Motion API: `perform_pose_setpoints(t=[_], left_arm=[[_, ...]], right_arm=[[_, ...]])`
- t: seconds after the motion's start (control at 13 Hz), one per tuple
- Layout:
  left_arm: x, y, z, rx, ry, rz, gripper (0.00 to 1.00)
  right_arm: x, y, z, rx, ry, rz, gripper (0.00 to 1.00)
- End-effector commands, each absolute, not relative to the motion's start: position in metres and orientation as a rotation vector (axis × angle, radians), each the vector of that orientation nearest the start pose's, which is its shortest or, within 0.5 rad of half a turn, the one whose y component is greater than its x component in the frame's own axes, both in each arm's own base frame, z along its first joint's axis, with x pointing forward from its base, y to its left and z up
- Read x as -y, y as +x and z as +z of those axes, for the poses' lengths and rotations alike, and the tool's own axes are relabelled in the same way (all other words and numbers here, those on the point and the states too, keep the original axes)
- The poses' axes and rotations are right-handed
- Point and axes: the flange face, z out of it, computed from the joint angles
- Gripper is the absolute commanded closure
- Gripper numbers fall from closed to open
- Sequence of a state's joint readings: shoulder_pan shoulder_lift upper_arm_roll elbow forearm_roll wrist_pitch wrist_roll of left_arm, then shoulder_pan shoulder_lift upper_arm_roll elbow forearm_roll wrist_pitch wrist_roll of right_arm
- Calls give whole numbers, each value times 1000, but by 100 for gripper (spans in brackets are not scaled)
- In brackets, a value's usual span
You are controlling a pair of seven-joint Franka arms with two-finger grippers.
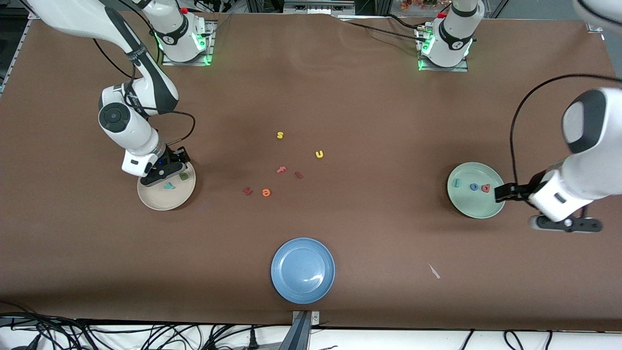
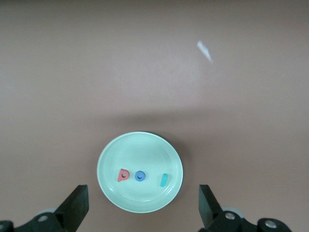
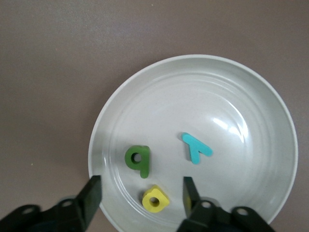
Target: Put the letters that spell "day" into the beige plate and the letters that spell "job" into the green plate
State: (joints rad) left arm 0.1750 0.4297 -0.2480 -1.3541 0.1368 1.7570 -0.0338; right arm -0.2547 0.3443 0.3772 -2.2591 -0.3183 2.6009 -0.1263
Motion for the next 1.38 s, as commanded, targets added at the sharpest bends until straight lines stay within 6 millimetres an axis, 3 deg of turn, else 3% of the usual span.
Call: perform_pose_setpoints(t=[0.0, 0.23, 0.38, 0.77, 1.08, 1.31], left_arm=[[5, 685, 506, -70, -3132, 23, 0], [10, 684, 507, -86, -3134, 32, 0], [26, 683, 509, -127, -3146, 27, 0], [25, 679, 506, -128, -3141, 80, 0], [32, 679, 507, -129, -3142, 79, 0], [30, 679, 507, -130, -3139, 78, 0]], right_arm=[[-75, 544, 236, 761, -3085, -64, 1], [-67, 562, 278, 597, -3093, 73, 1], [-66, 573, 317, 521, -3079, 142, 1], [-65, 585, 413, 471, -3077, 274, 1], [-66, 586, 496, 468, -3104, 275, 1], [-48, 582, 531, 389, -3097, 241, 1]])
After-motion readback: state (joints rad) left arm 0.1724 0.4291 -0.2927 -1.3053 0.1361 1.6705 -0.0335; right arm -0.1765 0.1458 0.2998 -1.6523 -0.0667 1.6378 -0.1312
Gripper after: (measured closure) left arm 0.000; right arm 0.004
